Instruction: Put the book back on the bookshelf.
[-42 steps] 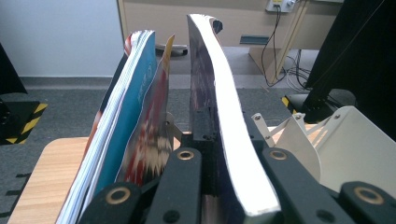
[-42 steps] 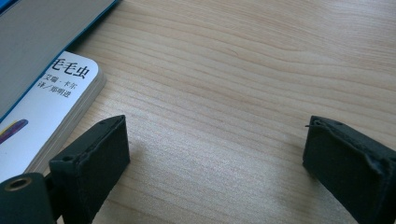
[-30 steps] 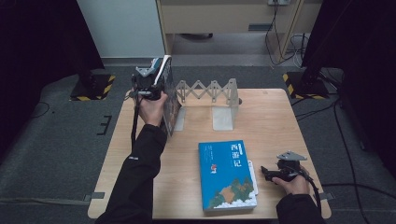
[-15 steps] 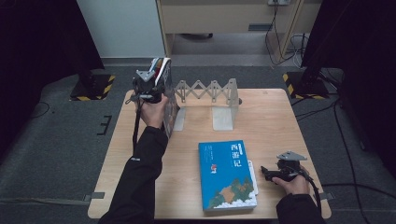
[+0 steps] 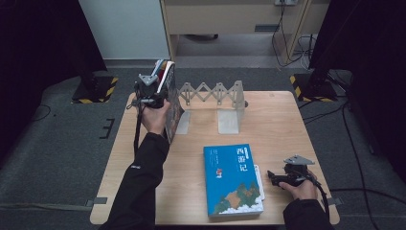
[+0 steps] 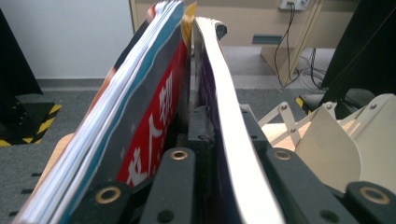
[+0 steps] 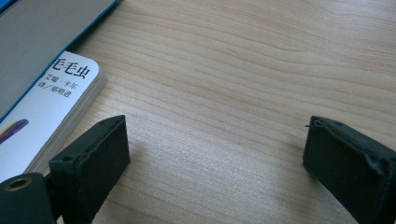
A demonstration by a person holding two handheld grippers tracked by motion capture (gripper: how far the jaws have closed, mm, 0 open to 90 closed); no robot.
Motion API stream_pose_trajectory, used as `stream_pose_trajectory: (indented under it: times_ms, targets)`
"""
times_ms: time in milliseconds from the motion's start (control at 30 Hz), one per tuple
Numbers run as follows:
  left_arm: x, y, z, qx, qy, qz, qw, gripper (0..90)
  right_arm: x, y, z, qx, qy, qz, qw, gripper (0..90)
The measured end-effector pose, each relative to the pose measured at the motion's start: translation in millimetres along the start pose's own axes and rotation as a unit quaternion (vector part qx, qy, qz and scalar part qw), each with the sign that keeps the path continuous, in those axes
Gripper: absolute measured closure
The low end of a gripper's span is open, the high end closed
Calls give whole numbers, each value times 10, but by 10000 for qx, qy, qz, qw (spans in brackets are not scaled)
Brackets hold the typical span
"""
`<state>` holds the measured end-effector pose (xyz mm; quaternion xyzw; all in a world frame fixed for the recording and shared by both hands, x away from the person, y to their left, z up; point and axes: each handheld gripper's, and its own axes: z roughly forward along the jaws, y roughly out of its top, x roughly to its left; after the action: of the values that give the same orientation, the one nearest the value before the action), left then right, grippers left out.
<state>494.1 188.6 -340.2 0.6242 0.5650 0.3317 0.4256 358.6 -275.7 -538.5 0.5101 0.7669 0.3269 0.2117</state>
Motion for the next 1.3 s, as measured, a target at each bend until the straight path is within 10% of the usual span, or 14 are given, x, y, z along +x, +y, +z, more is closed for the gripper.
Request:
stream_pose_trajectory:
  times_ms: [933,1300]
  targets:
    - [55,-50,-26,-216,37,-119,9997,817,-1,0,0,5,24,-37,10000,73]
    - [-5,-46,-165,-168,-245,19,9996,670,1,1,1,0,20,-28,10000,73]
